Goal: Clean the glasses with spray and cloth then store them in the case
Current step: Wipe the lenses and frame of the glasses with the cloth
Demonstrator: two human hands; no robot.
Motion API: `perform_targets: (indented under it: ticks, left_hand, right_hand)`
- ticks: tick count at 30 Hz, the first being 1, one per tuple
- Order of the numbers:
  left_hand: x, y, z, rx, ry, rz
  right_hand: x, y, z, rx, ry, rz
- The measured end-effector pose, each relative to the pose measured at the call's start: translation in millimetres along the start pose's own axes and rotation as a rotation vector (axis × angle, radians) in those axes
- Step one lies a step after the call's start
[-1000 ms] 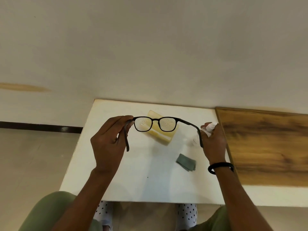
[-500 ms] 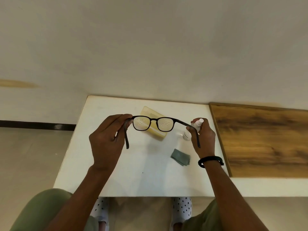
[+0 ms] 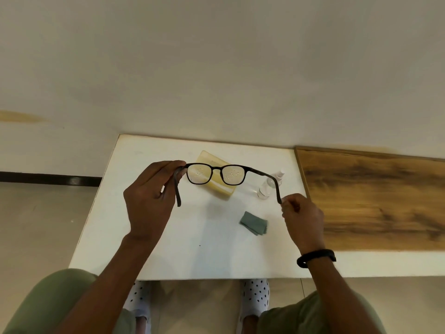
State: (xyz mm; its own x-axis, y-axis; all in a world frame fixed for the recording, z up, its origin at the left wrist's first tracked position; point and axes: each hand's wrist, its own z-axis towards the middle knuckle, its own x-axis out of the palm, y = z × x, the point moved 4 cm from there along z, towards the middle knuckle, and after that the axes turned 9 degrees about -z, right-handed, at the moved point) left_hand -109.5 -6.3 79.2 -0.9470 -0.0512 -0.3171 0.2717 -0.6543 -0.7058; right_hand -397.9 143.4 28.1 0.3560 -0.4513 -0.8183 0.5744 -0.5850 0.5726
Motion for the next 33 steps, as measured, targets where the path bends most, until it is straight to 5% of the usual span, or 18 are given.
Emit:
perform_targets:
  ticks: [3, 6, 17, 33]
  left_hand:
    - [-0.2, -2.1, -0.1, 0.012, -0.003, -0.01]
    - [0.2, -1.4, -0.1, 0.029, -0.006, -0.018]
    - [1.6, 1.9, -1.1, 0.026, 0.004, -0.002]
    - [-0.6, 4.7, -1.3, 0.005, -0.008, 0.0]
  right_hand:
    - [27.5, -9.6, 3.1, -0.064, 0.305, -0.202]
    - [50.6, -5.4, 7.9, -0.185, 0.44, -0.378]
    - [75.1, 16.2, 3.3, -0.292, 0.476, -0.694]
    - [42.0, 39.8, -8.0, -0.034, 0.622, 0.058]
